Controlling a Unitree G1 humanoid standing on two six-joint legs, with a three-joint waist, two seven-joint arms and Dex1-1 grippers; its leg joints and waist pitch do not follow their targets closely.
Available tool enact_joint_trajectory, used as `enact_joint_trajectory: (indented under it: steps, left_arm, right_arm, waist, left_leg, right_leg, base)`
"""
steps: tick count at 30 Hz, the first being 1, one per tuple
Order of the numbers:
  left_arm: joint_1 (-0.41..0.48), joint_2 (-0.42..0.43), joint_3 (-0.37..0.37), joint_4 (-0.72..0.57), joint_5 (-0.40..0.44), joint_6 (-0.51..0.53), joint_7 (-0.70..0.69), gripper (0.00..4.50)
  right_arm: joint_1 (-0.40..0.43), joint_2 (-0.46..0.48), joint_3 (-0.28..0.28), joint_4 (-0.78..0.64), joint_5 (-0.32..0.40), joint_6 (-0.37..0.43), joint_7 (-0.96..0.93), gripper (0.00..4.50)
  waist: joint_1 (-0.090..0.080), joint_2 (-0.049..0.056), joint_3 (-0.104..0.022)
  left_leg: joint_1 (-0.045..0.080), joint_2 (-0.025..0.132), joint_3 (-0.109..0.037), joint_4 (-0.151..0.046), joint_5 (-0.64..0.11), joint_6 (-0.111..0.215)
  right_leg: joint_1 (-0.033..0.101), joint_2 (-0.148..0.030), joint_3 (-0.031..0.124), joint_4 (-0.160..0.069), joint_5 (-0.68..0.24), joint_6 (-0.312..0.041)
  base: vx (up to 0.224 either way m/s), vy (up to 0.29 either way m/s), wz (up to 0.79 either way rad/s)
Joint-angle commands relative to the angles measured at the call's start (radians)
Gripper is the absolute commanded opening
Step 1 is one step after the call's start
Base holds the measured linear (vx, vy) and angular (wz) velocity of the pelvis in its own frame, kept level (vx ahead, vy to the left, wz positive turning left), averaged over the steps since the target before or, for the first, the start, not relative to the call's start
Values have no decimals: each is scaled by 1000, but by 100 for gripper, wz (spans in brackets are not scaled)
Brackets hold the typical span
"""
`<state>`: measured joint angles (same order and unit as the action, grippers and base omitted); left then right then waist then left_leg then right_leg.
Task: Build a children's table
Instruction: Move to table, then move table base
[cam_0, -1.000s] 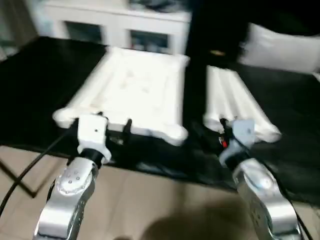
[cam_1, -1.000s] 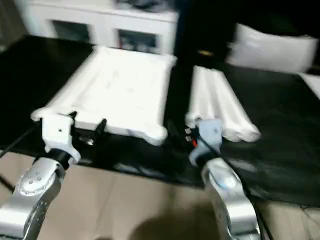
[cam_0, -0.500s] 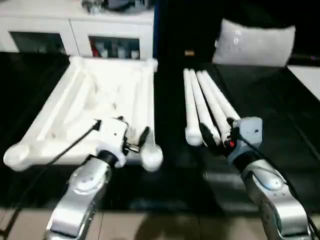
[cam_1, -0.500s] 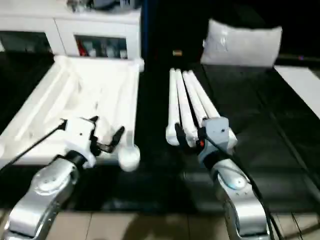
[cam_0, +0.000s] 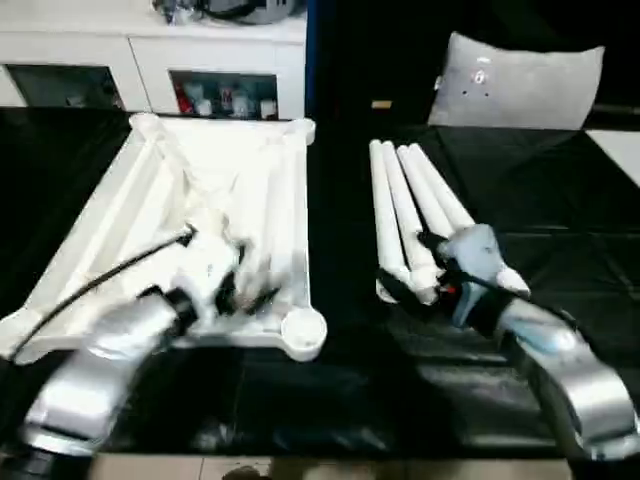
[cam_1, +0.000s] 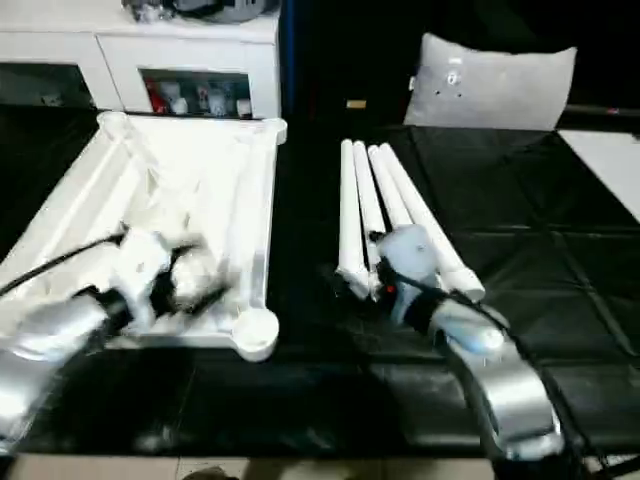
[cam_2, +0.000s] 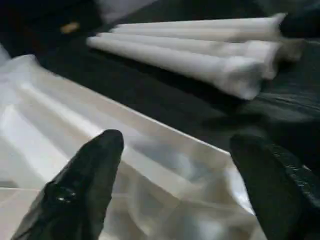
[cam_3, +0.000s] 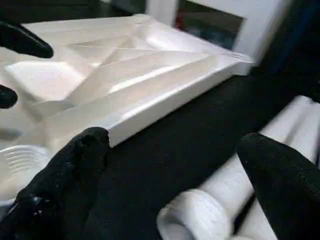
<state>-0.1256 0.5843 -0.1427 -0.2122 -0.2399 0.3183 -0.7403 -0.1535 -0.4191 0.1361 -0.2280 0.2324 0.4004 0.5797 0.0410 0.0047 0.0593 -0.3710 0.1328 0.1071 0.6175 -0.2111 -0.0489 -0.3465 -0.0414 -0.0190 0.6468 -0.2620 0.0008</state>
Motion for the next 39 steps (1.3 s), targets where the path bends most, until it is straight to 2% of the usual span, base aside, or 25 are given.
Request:
enact_joint_trajectory:
  steps: [1,2,4,5,7,10,11,14,18,21,22,26,27,30,33,35,37,39]
  left_arm:
    - [-15,43,-25,5,-10,-2,-97,353]
    - [-22,65,-31,11,-16,0,-135,343]
    - [-47,119,-55,31,-10,12,-202,328]
    - [-64,150,-71,46,1,14,-234,328]
    - [-77,160,-78,63,8,9,-254,301]
    - [-111,178,-99,121,51,-44,-294,290]
    - [-128,183,-108,146,66,-65,-315,271]
    - [-151,197,-134,171,67,-79,-371,251]
    - [-155,207,-154,169,64,-60,-406,216]
    - [-166,202,-161,186,80,-67,-404,206]
    - [-174,197,-165,204,91,-77,-405,206]
    - [-190,186,-183,244,126,-107,-403,168]
    - [-190,186,-184,245,126,-107,-403,148]
    - [-200,178,-200,272,151,-122,-395,127]
    - [-206,171,-208,287,161,-130,-393,115]
    - [-210,163,-212,304,173,-140,-396,89]
    - [-211,161,-214,310,177,-143,-396,83]
    - [-208,157,-221,318,184,-137,-398,66]
  right_arm:
    - [-13,-24,22,1,13,9,54,450]
    - [-15,-33,29,-2,16,14,76,450]
    - [-14,-58,45,-14,26,29,123,450]
    - [-11,-71,53,-22,35,40,149,450]
    - [-10,-80,60,-27,39,46,163,450]
    - [-6,-97,79,-36,39,53,188,450]
    - [-5,-101,87,-40,36,53,196,450]
    - [2,-105,94,-48,37,60,210,450]
    - [17,-113,102,-59,31,59,214,450]
    - [23,-117,106,-66,30,61,215,450]
    - [26,-117,107,-68,29,62,213,450]
    - [38,-119,107,-80,25,66,212,450]
    - [38,-119,107,-80,25,66,212,450]
    - [37,-118,108,-82,26,73,209,450]
    - [39,-119,108,-86,28,78,209,450]
    - [45,-124,108,-96,32,83,215,450]
    - [48,-129,109,-101,34,85,221,450]
    - [55,-140,104,-108,42,90,233,450]
  waist:
    - [6,7,-26]
    - [10,6,-29]
    - [14,7,-31]
    - [21,11,-34]
    - [23,10,-37]
    - [25,10,-42]
    - [26,14,-46]
    - [27,15,-51]
    - [28,18,-53]
    - [28,16,-52]
    - [29,19,-51]
    - [30,19,-51]
    - [30,20,-52]
    - [30,25,-52]
    - [33,22,-54]
    - [36,28,-55]
    - [39,25,-56]
    - [42,28,-55]
  left_leg:
    - [22,79,-22,-104,-392,-29]
    - [18,80,-17,-105,-365,-25]
    - [17,81,-14,-106,-332,-19]
    - [21,81,-9,-105,-304,-11]
    - [18,82,-7,-105,-281,-8]
    - [16,84,-3,-102,-240,1]
    - [17,83,-1,-100,-212,5]
    - [14,83,1,-96,-166,19]
    - [16,85,5,-96,-165,22]
    - [16,86,9,-96,-171,22]
    - [17,86,8,-98,-180,20]
    - [19,90,9,-101,-215,6]
    - [21,90,9,-101,-214,5]
    - [21,90,9,-101,-213,2]
    - [20,90,10,-99,-196,4]
    - [21,90,10,-97,-190,4]
    - [20,91,11,-97,-188,6]
    - [21,91,12,-97,-194,5]
  right_leg:
    - [7,-101,51,-102,-311,-187]
    - [10,-103,53,-103,-321,-178]
    - [7,-101,54,-101,-295,-175]
    - [3,-98,53,-98,-247,-180]
    - [6,-99,52,-92,-203,-190]
    - [9,-101,50,-87,-129,-209]
    - [10,-98,49,-83,-62,-215]
    - [16,-99,47,-75,35,-229]
    - [18,-101,45,-74,51,-245]
    - [18,-101,46,-76,44,-251]
    - [18,-101,46,-77,23,-251]
    - [17,-102,48,-83,-33,-245]
    - [16,-102,48,-81,-29,-245]
    - [15,-101,48,-81,-17,-245]
    - [18,-102,48,-79,14,-251]
    - [17,-102,48,-77,29,-252]
    - [18,-102,48,-77,35,-252]
    - [18,-103,49,-79,26,-251]
  base:
    - [-56,19,-1]
    - [0,0,0]
    - [0,0,0]
    - [0,0,0]
    - [0,0,0]
    - [0,0,0]
    - [0,0,0]
    - [0,0,0]
    - [0,0,0]
    - [0,0,0]
    - [0,0,0]
    - [0,0,0]
    - [0,0,0]
    - [0,0,0]
    - [0,0,0]
    - [0,0,0]
    - [0,0,0]
    - [0,0,0]
